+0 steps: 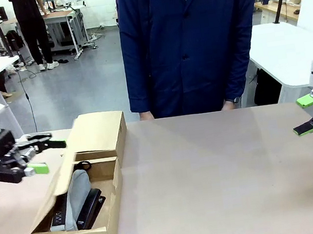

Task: Place items inside the box.
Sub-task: Close the lid of the Mailer Box closest to the robot.

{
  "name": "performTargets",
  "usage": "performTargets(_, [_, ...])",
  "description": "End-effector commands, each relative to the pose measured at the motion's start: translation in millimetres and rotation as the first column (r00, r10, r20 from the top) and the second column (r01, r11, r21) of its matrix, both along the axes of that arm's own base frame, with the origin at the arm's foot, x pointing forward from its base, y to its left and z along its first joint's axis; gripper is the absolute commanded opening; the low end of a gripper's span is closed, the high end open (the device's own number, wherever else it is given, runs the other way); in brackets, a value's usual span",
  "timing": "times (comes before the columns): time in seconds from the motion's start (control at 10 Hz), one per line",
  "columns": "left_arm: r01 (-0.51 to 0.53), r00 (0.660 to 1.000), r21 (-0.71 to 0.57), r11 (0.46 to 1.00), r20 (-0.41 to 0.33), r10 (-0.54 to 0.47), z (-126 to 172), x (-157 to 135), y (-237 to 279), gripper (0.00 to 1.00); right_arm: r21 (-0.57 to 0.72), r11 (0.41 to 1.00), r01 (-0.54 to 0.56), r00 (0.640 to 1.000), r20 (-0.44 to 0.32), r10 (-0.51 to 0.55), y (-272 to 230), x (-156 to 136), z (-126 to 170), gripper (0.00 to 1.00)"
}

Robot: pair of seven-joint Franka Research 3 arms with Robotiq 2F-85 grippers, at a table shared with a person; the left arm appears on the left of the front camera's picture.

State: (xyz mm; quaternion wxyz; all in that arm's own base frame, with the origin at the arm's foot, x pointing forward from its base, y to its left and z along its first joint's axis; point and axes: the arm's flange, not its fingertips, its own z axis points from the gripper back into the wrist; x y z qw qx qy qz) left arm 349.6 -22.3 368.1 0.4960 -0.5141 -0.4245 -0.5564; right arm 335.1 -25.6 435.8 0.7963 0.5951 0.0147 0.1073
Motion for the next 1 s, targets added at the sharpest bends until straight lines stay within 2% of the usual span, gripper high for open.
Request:
performTargets(0.0, [0.008, 1.0, 0.099, 0.995, 0.026, -0.01, -39.0, -115.4, -68.1, 1.0, 0.003, 1.0, 0.003, 1.0, 0.017, -0.003, 0.9, 2.7, -1.2, 1.0])
performTargets(0.3, [-0.013, 0.994, 0.233, 0.972, 0.11, -0.013, -73.9, -130.7, -89.3, 1.0, 0.003, 1.0, 0.003, 1.0, 0.017, -0.003, 0.9, 2.7, -1.2, 1.0])
performTargets(0.6, [-0.015, 0.991, 0.293, 0.956, 0.129, -0.024, -93.5, -136.2, -92.5, 1.0, 0.003, 1.0, 0.003, 1.0, 0.017, -0.003, 0.9, 2.7, -1.2, 1.0])
performTargets(0.9, [-0.021, 0.992, 0.284, 0.959, 0.124, -0.015, -94.0, -134.6, -92.6, 1.0, 0.003, 1.0, 0.003, 1.0, 0.017, -0.003, 0.9, 2.7, -1.2, 1.0])
